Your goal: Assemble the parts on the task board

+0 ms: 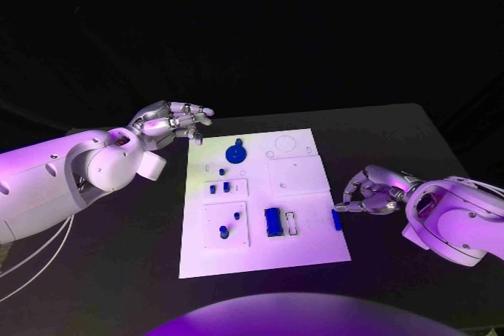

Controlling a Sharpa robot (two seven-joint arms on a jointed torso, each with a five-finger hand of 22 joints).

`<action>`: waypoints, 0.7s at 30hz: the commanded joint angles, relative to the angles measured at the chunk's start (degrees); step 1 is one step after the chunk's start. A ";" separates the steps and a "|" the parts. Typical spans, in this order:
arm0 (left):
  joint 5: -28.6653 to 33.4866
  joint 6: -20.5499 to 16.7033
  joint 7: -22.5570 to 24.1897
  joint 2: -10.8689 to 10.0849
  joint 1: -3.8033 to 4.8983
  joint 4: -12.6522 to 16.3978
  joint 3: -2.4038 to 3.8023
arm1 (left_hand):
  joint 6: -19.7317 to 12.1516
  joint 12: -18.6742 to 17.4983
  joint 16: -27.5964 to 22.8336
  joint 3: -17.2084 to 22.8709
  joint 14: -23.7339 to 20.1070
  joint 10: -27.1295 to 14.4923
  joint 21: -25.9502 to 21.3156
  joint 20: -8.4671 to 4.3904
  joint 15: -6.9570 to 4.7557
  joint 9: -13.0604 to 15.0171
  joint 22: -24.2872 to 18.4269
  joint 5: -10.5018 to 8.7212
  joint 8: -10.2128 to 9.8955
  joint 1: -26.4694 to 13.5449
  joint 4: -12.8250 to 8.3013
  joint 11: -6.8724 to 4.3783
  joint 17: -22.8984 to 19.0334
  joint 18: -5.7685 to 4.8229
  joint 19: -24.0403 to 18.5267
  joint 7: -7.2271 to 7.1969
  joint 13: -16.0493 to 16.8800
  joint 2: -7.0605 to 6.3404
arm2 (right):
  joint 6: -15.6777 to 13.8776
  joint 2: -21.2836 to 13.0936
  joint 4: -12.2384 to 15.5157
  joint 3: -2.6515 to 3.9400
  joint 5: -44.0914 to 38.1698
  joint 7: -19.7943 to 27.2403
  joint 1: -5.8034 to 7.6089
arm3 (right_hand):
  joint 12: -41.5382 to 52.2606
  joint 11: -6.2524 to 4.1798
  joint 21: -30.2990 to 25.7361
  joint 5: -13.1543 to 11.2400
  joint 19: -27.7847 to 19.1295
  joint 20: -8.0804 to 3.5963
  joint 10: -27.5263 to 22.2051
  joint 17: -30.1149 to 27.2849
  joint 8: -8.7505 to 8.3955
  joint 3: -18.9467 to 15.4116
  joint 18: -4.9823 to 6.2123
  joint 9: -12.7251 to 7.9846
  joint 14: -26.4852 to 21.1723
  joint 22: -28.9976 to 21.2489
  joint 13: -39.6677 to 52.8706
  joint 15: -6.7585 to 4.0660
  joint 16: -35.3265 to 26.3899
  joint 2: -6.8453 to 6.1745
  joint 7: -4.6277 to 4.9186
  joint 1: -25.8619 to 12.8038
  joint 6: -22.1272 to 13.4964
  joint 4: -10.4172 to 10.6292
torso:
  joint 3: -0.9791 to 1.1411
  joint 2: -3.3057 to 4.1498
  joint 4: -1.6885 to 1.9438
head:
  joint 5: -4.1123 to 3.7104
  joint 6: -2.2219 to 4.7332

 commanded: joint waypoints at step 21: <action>0.22 0.22 0.60 -0.16 0.02 0.14 0.03 | -0.15 0.21 -0.29 -0.02 -0.19 -0.31 -0.33 0.12 0.02 0.14 -0.09 -0.24 -0.18 -0.19 0.24 0.04 -0.09 0.83 -0.04 -0.13 -0.08 0.31 | 1.43 2.57 -1.71 -0.10 -2.35 -3.63 -3.67 | -0.56 -0.35 -0.40 0.05 -0.24 -0.11 2.11 8.66 -0.63 -3.17 0.05 -0.12 4.75 7.43 7.68 -0.51 -0.41 0.00 -0.21 -2.43 0.18 -0.07 | 0.09 0.06 0.03 | -0.77 -0.15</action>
